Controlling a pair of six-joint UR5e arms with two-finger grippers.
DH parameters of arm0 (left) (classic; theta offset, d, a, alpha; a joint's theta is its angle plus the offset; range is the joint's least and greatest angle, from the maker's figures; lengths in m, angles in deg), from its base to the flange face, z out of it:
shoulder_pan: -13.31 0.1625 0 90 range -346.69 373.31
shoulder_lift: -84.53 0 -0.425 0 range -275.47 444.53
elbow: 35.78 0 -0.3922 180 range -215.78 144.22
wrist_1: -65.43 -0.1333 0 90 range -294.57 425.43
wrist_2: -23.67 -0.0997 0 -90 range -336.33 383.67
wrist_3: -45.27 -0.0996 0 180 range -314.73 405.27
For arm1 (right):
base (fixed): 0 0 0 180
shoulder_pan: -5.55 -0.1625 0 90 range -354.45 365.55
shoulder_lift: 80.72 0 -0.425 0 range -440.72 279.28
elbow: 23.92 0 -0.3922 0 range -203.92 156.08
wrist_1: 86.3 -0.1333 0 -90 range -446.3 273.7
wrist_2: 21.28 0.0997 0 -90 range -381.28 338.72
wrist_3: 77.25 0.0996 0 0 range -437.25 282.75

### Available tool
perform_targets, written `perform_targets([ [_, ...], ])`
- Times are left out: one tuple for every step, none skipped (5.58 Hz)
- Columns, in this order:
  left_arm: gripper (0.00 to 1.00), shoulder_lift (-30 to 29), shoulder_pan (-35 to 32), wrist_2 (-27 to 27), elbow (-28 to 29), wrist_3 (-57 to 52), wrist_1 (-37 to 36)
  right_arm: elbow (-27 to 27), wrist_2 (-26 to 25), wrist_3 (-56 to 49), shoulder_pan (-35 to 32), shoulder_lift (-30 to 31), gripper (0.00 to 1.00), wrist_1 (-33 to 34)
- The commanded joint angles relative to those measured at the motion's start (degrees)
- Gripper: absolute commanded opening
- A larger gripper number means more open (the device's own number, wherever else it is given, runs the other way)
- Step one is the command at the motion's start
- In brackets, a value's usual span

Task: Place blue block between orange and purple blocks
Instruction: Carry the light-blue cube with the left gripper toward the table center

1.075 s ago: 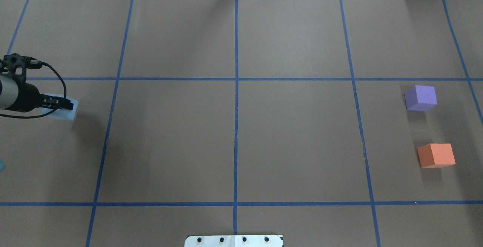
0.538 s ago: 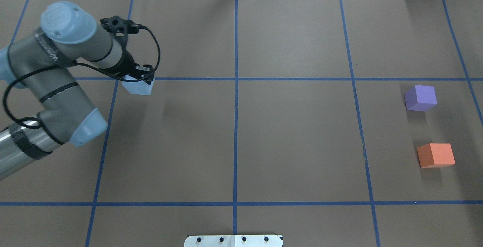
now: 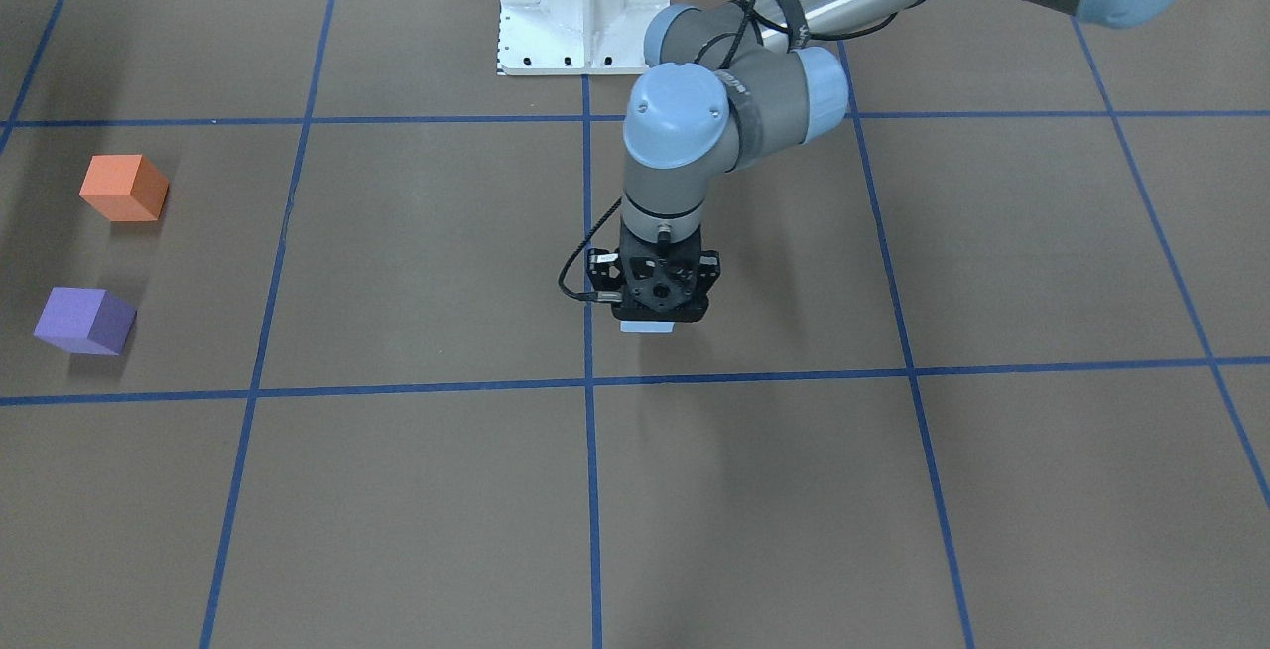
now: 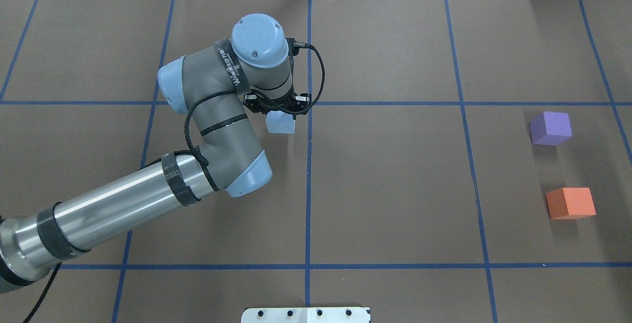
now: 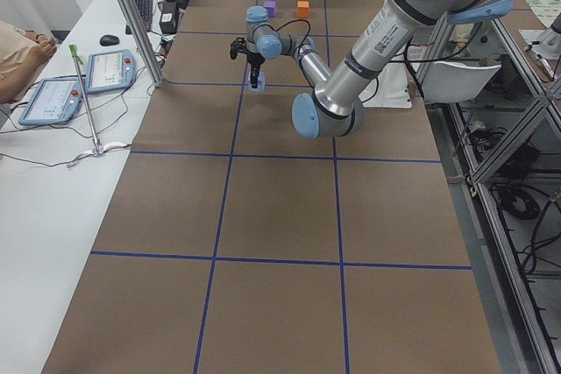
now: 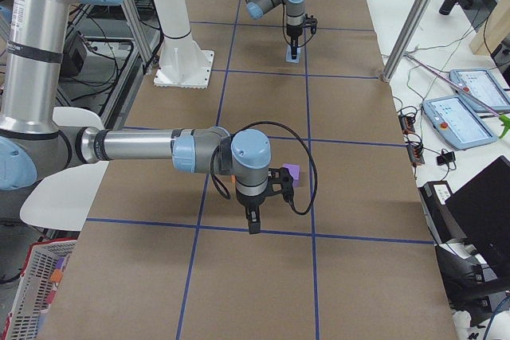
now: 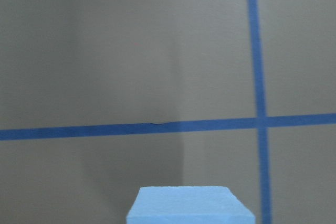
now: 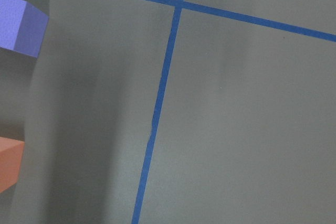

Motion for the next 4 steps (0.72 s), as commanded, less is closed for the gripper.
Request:
perform_targets([
  [0.41,-1.34,3.33,-0.78,1.35,1.29,0.07,-0.01,0.00,0.09,0.06,-0.08,1.00,0.00],
  [0.68,-1.17,4.22,-1.92,1.52,1.47,0.07,-0.01,-0.17,-0.08,-0.03,-0.25,1.00,0.09],
  [1.00,-1.17,4.66,-2.01,1.44,1.56,0.16,-0.09,-0.09,-0.09,0.06,-0.34,1.00,0.00],
  [1.00,-1.17,4.23,-2.10,0.74,1.21,0.07,-0.44,0.09,-0.26,-0.03,-0.34,1.00,0.00],
])
